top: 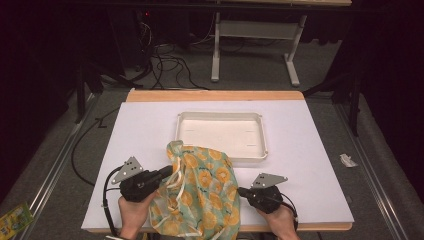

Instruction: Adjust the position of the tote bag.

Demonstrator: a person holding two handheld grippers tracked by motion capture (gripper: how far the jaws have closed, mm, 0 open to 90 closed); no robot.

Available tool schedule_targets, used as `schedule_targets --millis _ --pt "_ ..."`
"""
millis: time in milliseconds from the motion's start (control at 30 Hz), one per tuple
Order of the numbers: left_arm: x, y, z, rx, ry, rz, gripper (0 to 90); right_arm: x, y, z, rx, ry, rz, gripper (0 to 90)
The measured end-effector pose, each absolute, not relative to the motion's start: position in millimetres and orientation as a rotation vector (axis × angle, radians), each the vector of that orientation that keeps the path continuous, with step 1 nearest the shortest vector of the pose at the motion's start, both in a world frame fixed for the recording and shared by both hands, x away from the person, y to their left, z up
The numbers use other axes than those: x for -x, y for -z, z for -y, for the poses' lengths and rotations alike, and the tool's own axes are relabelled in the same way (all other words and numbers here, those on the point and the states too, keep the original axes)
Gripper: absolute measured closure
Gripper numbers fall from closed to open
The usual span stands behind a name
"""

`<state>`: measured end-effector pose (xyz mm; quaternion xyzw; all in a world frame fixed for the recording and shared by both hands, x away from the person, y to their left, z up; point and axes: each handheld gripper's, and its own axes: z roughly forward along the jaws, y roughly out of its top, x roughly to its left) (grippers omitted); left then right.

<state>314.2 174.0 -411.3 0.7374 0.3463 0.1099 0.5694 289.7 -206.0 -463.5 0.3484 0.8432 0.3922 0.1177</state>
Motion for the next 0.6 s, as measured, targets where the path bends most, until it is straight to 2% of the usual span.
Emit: schedule_targets --millis 433,567,600 --pt "-316.1 408.5 -169.1 -1.734 -0.244 -0.792 90.0 -295.0 476.4 210.6 -1.067 -1.052 -2.481 90.0" --pt "-316.4 408.7 -168.1 -1.736 -0.24 -0.789 90.0 -292.5 472.9 211.5 -1.08 -1.075 -2.463 81.6" --pt "-316.4 408.6 -168.0 -1.736 -0.241 -0.789 90.0 -290.9 470.3 212.4 -1.079 -1.085 -2.444 76.8"
